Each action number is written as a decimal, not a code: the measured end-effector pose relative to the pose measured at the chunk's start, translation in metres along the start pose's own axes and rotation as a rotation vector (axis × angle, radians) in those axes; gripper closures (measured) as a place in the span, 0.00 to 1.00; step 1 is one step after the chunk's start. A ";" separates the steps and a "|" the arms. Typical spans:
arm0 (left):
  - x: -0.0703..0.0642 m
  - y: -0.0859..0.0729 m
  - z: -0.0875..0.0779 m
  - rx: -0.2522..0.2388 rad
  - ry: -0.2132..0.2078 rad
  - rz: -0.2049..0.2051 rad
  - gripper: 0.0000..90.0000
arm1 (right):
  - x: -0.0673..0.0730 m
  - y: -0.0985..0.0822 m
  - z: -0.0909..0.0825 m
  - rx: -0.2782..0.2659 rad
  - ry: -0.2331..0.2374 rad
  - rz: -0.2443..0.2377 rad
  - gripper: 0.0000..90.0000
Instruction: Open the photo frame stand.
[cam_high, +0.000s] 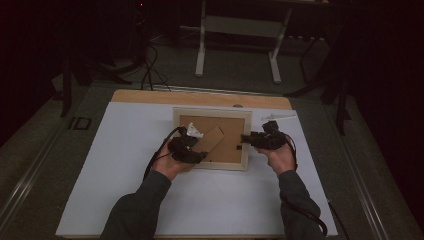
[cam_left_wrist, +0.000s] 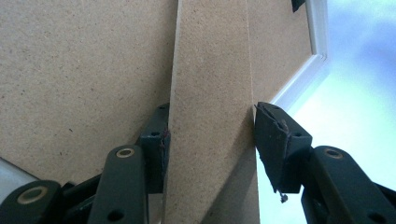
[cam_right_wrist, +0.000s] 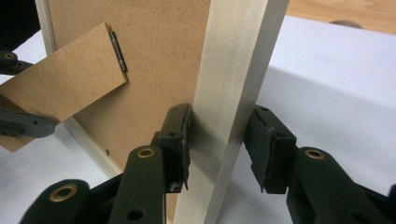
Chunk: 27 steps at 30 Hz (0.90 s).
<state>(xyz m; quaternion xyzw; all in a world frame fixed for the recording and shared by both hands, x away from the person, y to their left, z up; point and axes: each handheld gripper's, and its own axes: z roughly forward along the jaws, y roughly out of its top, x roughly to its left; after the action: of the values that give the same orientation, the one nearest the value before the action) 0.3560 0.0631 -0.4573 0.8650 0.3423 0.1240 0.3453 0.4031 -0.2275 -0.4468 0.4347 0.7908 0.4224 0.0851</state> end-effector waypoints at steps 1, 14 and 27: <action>0.000 0.000 0.000 0.000 0.000 0.000 0.57 | 0.000 0.000 0.000 -0.005 -0.007 -0.004 0.67; -0.007 0.011 0.010 -0.002 0.104 0.043 0.60 | -0.001 0.002 -0.011 -0.042 -0.045 -0.030 0.70; -0.005 0.012 0.009 -0.029 0.082 0.021 0.67 | 0.007 -0.005 -0.014 -0.061 -0.096 -0.092 0.70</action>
<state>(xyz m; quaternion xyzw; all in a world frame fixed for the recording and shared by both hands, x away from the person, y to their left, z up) 0.3620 0.0487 -0.4553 0.8577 0.3454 0.1676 0.3420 0.3890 -0.2318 -0.4403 0.4149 0.7918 0.4204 0.1554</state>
